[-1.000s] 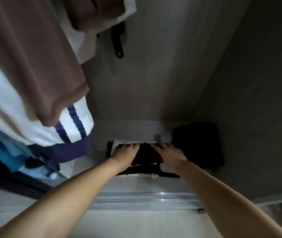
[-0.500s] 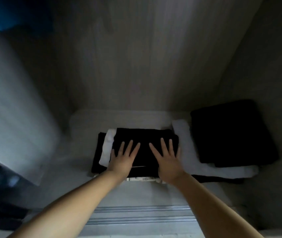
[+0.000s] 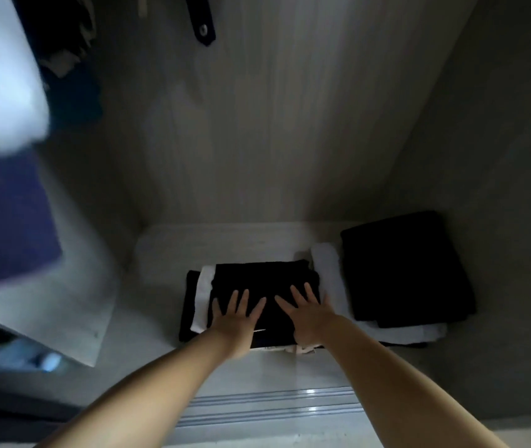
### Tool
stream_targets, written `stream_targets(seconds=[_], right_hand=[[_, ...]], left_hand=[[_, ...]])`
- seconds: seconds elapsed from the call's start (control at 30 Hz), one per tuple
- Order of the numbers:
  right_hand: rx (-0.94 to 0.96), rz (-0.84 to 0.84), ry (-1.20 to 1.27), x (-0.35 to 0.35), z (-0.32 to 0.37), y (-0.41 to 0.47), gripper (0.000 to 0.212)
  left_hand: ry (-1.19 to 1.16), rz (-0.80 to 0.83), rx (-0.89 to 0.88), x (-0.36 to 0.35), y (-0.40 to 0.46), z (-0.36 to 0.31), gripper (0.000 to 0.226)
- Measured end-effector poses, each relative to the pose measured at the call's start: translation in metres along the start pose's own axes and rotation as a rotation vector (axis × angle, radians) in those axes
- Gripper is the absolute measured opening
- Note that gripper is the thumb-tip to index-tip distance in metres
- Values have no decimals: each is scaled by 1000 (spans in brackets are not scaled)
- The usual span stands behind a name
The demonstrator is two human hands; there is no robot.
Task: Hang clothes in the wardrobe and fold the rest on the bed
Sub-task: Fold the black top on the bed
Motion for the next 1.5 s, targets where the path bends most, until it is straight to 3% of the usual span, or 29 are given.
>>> stream_targets(seconds=[0.07,0.17,0.43,0.7,1.1,1.27,1.5], right_hand=[[-17,-86,98,41,-6,-31,66],[-42,-186,194,100,-18,-82,34],[-211,-1,234,230,-69,-236,37],[-291,-7,275,320,-89,-381,39],[-627,-69,467,271,-117,-545,31],[-820,-77,580,217,-171,-644,28],[-1035,-35,637,106,-271,-808,32]], left_hand=[[-34,-95,-33,50,-22,-20,76],[-156,-259,-80,129,-60,-56,46],[-240,-167,-135,299,-183,-92,30],[-103,-159,-191,424,-285,-118,28],[218,-147,-551,463,-400,-232,29],[325,-92,-752,441,-454,-342,32],[390,-131,-992,416,-528,-535,28]])
Point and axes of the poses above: each hand's wrist, its own y-axis towards the middle knuckle, its own x-axis out of the back of the hand, z = x × y, the point moved 4 cm from there along y, towards the middle knuckle, and after that the axes turned 3 degrees about -x, right-handed, at the moved point
